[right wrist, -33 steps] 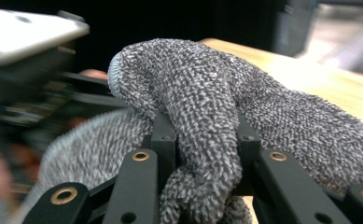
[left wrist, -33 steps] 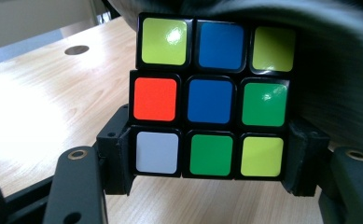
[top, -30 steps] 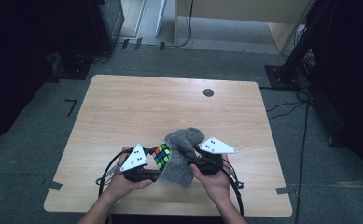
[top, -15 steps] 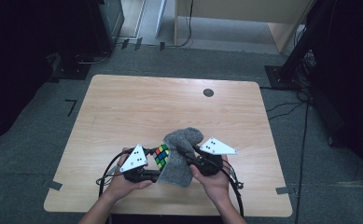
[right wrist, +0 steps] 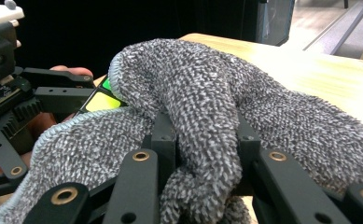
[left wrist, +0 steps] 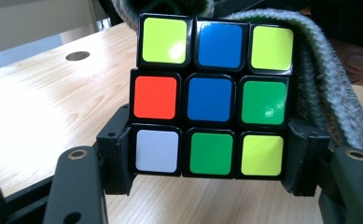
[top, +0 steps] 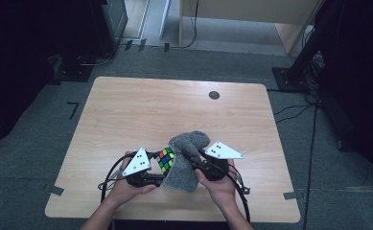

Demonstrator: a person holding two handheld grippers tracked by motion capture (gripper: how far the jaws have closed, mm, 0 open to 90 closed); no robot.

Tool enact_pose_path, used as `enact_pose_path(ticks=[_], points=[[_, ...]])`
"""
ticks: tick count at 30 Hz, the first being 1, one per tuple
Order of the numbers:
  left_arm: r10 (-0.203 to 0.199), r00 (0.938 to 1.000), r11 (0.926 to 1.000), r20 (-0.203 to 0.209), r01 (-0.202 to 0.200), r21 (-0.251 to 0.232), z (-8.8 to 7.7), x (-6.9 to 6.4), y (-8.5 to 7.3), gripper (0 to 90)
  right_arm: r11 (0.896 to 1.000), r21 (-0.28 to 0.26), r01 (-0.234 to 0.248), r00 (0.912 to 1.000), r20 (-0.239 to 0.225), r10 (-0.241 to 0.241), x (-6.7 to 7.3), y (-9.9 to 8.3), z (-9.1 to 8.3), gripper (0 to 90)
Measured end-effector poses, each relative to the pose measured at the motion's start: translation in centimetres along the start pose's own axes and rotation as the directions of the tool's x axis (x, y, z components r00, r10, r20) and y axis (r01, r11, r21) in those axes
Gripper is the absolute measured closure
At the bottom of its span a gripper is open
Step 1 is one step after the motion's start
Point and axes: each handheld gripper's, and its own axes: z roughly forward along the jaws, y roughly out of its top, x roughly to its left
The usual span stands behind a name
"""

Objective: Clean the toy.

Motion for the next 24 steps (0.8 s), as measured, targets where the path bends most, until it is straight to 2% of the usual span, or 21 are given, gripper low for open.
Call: enact_pose_path(ticks=[4, 5, 6, 7, 9, 10, 12, 14, 15, 17, 18, 19, 20, 21, 22, 24], points=[[0.016, 0.9999, 0.9997, -0.005, -0.016, 0.02, 0.4, -0.3, -0.1, 34.0, 0.998, -0.039, 0.055, 0.9953, -0.077, -0.058, 2.0, 0.6, -0.2, 70.4], [0.016, 0.9999, 0.9997, -0.003, -0.016, 0.02, 0.4, -0.3, -0.1, 34.0, 0.996, -0.041, 0.077, 0.9936, -0.079, -0.08, 2.5, 0.8, -0.2, 70.3], [0.014, 0.9999, 0.9997, -0.004, -0.014, 0.017, 0.3, -0.3, -0.1, 34.0, 0.995, -0.04, 0.096, 0.9927, -0.07, -0.098, 2.7, 0.9, -0.2, 70.3], [0.013, 0.9999, 0.9998, -0.004, -0.013, 0.013, 0.2, -0.3, -0.1, 34.0, 0.995, -0.038, 0.093, 0.9933, -0.065, -0.095, 2.6, 0.9, -0.2, 70.2], [0.012, 0.9999, 0.9999, -0.008, -0.012, 0.007, 0.1, -0.2, 0.0, 34.1, 0.997, -0.028, 0.065, 0.9964, -0.053, -0.067, 1.9, 0.8, -0.1, 70.1], [0.011, 0.9999, 0.9999, -0.01, -0.011, 0.008, 0.1, -0.2, 0.0, 34.0, 0.999, -0.013, 0.043, 0.9988, -0.023, -0.043, 1.3, 0.5, 0.0, 70.2], [0.013, 0.9997, 0.9997, -0.022, -0.012, 0.021, 0.1, -0.1, 0.0, 34.1, 1.0, 0.003, 0.007, 1.0, 0.001, -0.007, 0.4, 0.2, 0.0, 70.2], [0.002, 0.9994, 0.9984, -0.033, 0.0, 0.056, 0.4, 0.0, 0.0, 34.1, 1.0, -0.005, 0.021, 0.9998, 0.001, -0.021, 0.6, 0.2, -0.1, 70.2], [-0.009, 0.9992, 0.9963, -0.04, 0.012, 0.085, 0.6, 0.0, 0.1, 34.1, 0.998, -0.012, 0.056, 0.9984, -0.009, -0.056, 1.1, 0.3, -0.1, 70.1], [0.002, 0.9976, 0.9891, -0.07, 0.008, 0.147, 1.0, -0.2, 0.3, 34.0, 0.988, -0.007, 0.157, 0.9874, -0.018, -0.157, 2.5, 0.4, 0.2, 70.0], [0.019, 0.9949, 0.9803, -0.099, 0.0, 0.198, 1.3, -0.4, 0.4, 34.0, 0.979, 0.002, 0.203, 0.9792, 0.001, -0.203, 3.1, 0.3, 0.4, 69.9], [0.03, 0.9931, 0.9734, -0.114, -0.003, 0.229, 1.5, -0.5, 0.5, 34.0, 0.958, 0.023, 0.287, 0.9562, 0.056, -0.287, 3.9, 0.1, 0.7, 69.8], [0.046, 0.9902, 0.9617, -0.131, -0.009, 0.274, 1.9, -0.7, 0.6, 34.0, 0.945, 0.038, 0.326, 0.9414, 0.079, -0.328, 4.2, -0.1, 0.9, 69.7], [0.053, 0.9891, 0.9548, -0.137, -0.01, 0.297, 2.1, -0.8, 0.6, 34.0, 0.928, 0.062, 0.367, 0.9236, 0.095, -0.372, 4.4, -0.4, 1.1, 69.4], [0.055, 0.9891, 0.9515, -0.137, -0.01, 0.308, 2.2, -0.9, 0.6, 34.0, 0.924, 0.073, 0.375, 0.9205, 0.087, -0.381, 4.4, -0.5, 1.3, 69.0], [0.05, 0.9896, 0.9519, -0.135, -0.006, 0.306, 2.2, -0.8, 0.5, 34.0, 0.932, 0.076, 0.353, 0.931, 0.069, -0.359, 4.1, -0.7, 1.4, 68.4]])
